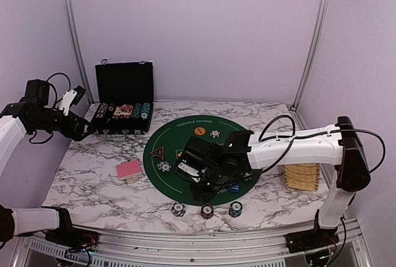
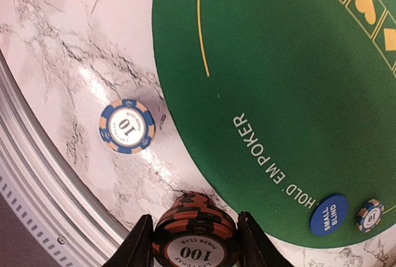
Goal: Distribute texas hold em gaming equipment
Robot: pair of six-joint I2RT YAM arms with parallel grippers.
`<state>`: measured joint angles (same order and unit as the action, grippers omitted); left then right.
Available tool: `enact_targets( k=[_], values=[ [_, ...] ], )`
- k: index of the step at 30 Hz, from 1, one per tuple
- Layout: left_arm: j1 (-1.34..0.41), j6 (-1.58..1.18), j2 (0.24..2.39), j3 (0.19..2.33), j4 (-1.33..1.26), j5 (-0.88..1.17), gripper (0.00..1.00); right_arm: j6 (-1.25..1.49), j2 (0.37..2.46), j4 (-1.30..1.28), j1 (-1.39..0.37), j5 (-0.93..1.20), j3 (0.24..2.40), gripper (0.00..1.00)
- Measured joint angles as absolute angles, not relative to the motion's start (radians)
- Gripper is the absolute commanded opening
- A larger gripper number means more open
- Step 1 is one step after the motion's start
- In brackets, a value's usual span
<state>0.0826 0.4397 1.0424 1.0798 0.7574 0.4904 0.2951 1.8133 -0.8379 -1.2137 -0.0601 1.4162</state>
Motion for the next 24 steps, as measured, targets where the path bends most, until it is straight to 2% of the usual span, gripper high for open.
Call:
enact_targets(
  k=[6,18,24],
  values=[
    [0.083,0.439,1.037,1.08,0.758,0.494,0.99,0.28,1.9,-0.836,-1.212,-0.078,1.563,0.28],
    [0.083,0.439,1.037,1.08,0.765,0.498,0.99,0.233,2.253,-0.797,-1.163,-0.053,1.903,0.28],
    [0.083,0.439,1.037,1.08,0.765,0.499,0.99,0.235,2.362,-0.77,-1.117,-0.046,1.983,0.28]
  ],
)
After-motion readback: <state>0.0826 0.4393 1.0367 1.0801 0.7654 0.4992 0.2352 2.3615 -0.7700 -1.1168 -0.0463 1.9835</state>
